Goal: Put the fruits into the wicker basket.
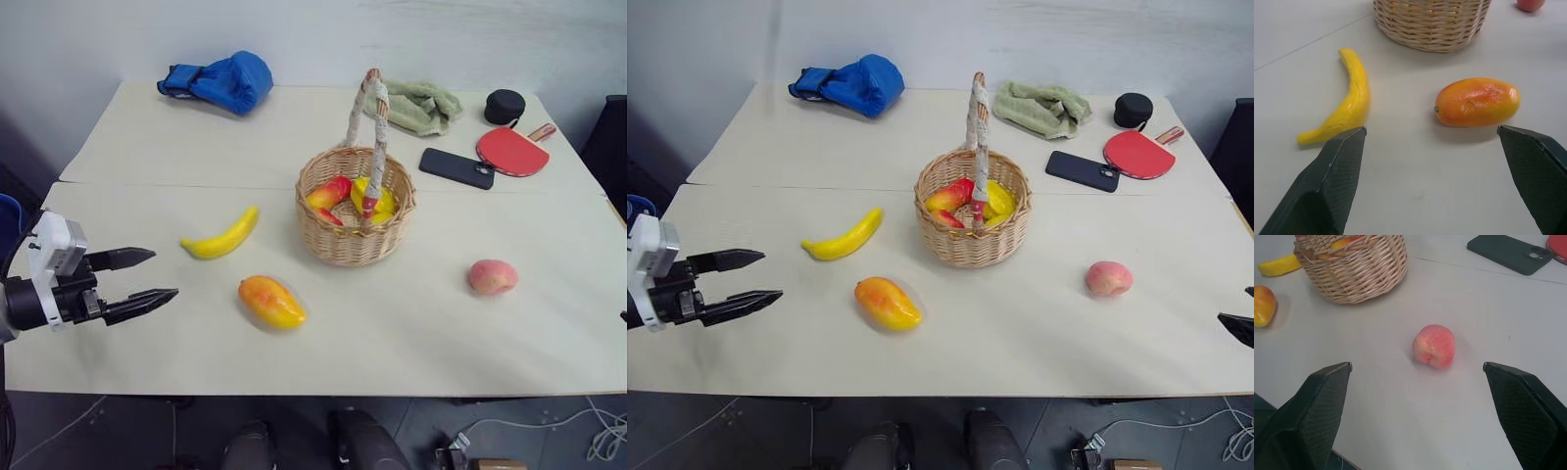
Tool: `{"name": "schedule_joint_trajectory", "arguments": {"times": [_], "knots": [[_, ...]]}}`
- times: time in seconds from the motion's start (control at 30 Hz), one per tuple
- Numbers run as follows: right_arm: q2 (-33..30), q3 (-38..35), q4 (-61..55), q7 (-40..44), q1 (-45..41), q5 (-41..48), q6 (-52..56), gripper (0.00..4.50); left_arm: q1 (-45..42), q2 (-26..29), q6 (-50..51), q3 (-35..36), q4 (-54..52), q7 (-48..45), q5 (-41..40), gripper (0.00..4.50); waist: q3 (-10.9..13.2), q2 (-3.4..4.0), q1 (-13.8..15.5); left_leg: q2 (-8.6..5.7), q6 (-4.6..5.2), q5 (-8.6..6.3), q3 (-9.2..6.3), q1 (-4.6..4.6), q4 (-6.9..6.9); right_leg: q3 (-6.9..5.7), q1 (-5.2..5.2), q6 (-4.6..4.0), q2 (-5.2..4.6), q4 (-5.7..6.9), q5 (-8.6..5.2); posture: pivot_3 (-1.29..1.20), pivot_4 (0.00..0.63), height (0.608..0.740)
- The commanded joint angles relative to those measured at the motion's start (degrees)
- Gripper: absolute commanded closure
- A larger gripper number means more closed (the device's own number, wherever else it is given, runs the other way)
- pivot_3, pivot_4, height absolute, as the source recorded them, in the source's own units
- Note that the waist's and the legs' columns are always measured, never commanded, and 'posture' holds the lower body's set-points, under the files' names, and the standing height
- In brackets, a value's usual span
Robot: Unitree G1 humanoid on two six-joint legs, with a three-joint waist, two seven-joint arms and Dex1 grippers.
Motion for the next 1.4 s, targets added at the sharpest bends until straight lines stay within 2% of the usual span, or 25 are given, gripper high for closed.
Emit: {"name": "schedule_joint_trajectory", "arguments": {"times": [0.03,0.53,0.77,0.87,1.0,1.1,1.27,1.4], "knots": [[-0.1,-0.2,0.5,0.7,-0.8,-0.7,-1.0,0.02,0.3,0.6,0.0,0.7,-2.1,0.2,-0.3,0.0,0.0,0.02,0.0,0.0,0.0,0.0,0.01,0.0,0.01,0.01,0.0,0.0,0.0,0.01,0.0,0.0,0.15,0.74],[1.2,1.2,1.3,1.0,-2.1,-3.5,-2.8,0.02,-0.2,1.2,0.9,1.3,-2.5,3.6,1.0,0.0,0.0,0.02,-0.2,0.0,-0.09,0.06,0.01,0.04,0.05,0.0,0.02,0.01,0.02,0.07,0.0,0.0,0.15,0.74],[1.4,0.4,-0.1,0.3,-1.9,-4.1,-3.4,0.02,-4.0,1.2,3.0,-1.0,-2.3,5.6,0.0,0.0,0.0,0.02,-0.1,0.0,-0.11,0.07,0.01,0.05,0.15,0.0,0.03,0.01,0.02,0.18,0.0,0.0,0.15,0.74],[1.9,0.6,-4.2,-1.4,-2.2,-3.9,-3.0,0.02,-6.9,1.7,3.6,-4.5,-2.9,5.8,0.2,0.0,0.0,0.03,-0.1,-0.01,-0.11,0.07,0.01,0.09,0.21,0.0,0.07,0.01,0.02,0.26,0.01,0.0,0.15,0.74],[1.4,0.3,-16.5,-4.7,-5.3,5.9,5.7,0.02,-15.5,2.4,-5.5,-14.4,10.5,-1.6,6.3,0.0,0.1,0.17,-0.1,-0.02,-0.1,0.12,0.0,0.14,0.37,0.0,0.08,0.03,0.05,0.51,0.02,0.0,0.15,0.74],[1.7,3.3,-26.3,-10.0,-9.2,10.6,7.9,0.02,-25.0,1.3,-13.5,-22.9,21.5,-5.9,12.8,0.0,0.2,0.24,-0.3,0.03,-0.1,0.11,-0.03,0.14,0.7,0.02,0.01,0.02,0.16,0.85,0.03,0.0,0.15,0.74],[2.4,12.6,-37.7,-22.3,-18.5,14.3,7.2,0.02,-43.8,-5.3,-28.0,-37.8,43.8,-8.1,28.2,0.0,0.2,0.22,0.3,-0.06,0.01,0.14,0.0,-0.06,0.95,0.05,-0.12,0.07,0.1,1.0,0.07,0.0,0.15,0.74],[3.0,18.6,-42.4,-29.2,-23.9,18.4,7.3,0.02,-53.1,-11.9,-36.1,-43.7,57.7,-8.5,35.5,0.0,0.2,0.22,1.2,-0.04,-0.1,0.2,0.08,-0.39,1.11,0.1,-0.42,0.13,0.08,1.02,0.05,0.0,0.15,0.74]]}}
